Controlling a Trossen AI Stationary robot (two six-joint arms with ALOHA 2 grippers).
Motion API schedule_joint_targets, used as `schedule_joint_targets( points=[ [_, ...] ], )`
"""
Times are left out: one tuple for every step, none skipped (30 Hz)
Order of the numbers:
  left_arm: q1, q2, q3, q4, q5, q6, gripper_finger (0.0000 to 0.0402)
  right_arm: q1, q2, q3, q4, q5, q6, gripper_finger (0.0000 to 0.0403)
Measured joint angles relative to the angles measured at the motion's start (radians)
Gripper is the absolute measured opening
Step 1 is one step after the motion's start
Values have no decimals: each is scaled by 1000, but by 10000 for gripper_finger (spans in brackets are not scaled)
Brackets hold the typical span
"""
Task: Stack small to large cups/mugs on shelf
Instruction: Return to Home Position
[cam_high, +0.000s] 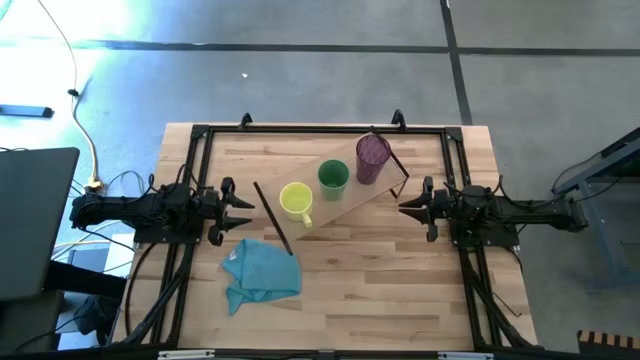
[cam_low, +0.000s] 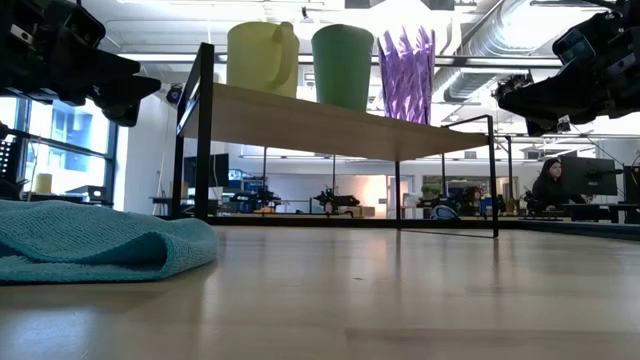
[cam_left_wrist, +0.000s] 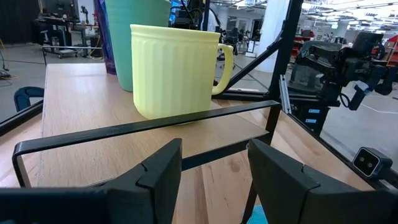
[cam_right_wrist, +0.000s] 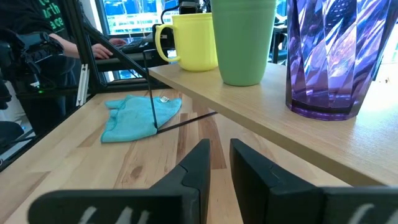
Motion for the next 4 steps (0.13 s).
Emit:
schedule_joint_targets(
  points=[
    [0, 0, 0, 0, 0, 0, 172, 0, 0, 0, 0, 0, 0, 53],
    [0, 0, 0, 0, 0, 0, 172, 0, 0, 0, 0, 0, 0, 53],
    [0, 0, 0, 0, 0, 0, 172, 0, 0, 0, 0, 0, 0, 53],
    [0, 0, 0, 0, 0, 0, 172, 0, 0, 0, 0, 0, 0, 53]
  ],
)
